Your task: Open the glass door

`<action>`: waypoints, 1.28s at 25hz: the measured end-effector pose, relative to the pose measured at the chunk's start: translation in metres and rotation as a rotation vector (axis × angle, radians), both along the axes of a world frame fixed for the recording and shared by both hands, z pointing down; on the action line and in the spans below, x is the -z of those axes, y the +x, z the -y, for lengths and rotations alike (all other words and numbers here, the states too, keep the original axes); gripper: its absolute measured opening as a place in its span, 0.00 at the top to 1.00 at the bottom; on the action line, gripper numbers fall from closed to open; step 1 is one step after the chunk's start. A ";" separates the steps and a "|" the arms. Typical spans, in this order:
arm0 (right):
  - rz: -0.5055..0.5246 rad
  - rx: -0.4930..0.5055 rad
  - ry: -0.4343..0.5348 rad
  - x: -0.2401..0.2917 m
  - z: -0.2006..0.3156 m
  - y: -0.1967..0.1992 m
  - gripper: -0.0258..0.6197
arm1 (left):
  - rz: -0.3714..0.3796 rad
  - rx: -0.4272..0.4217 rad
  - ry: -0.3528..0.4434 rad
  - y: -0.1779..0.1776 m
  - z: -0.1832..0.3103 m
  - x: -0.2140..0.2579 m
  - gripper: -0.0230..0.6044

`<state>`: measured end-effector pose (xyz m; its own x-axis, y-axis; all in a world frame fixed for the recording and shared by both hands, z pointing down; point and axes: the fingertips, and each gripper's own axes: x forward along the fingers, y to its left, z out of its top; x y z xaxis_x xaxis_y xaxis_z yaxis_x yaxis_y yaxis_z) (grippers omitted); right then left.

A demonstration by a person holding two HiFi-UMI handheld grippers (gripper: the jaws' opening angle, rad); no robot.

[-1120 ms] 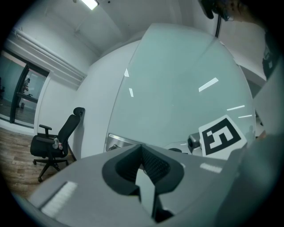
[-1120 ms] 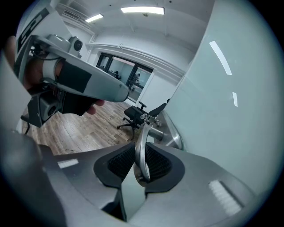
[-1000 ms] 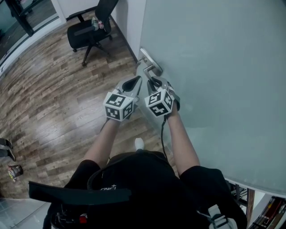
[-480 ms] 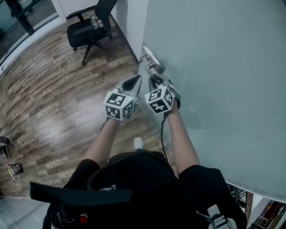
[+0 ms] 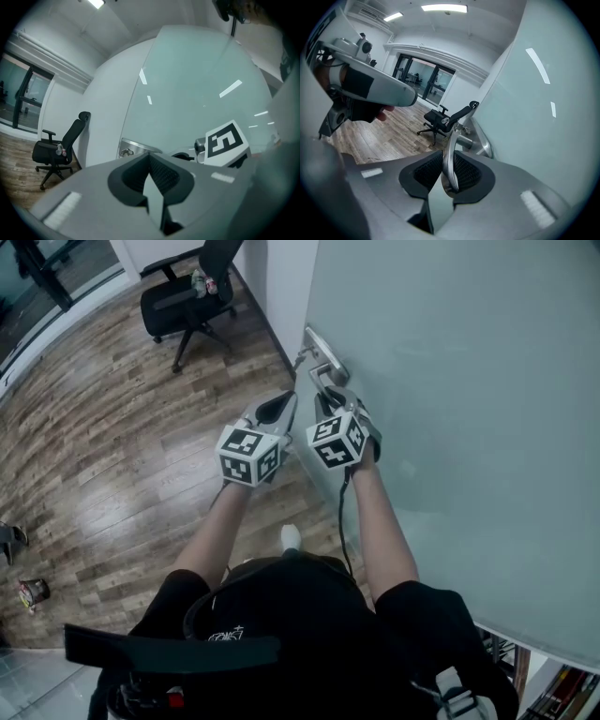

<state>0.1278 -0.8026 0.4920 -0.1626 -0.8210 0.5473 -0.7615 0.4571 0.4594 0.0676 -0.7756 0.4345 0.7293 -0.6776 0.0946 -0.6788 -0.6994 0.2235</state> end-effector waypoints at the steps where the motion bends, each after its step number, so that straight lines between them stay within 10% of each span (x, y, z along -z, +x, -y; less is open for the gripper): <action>1: 0.001 -0.003 0.000 0.000 0.001 0.002 0.84 | 0.000 -0.001 0.000 0.002 0.000 0.000 0.97; 32: 0.007 -0.079 0.010 0.001 0.025 0.044 0.84 | 0.015 -0.015 0.002 0.040 0.027 -0.004 0.97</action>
<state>0.1714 -0.8273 0.4909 -0.1011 -0.8367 0.5383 -0.7984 0.3910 0.4579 0.1073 -0.8024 0.4387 0.7379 -0.6669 0.1040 -0.6716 -0.7101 0.2116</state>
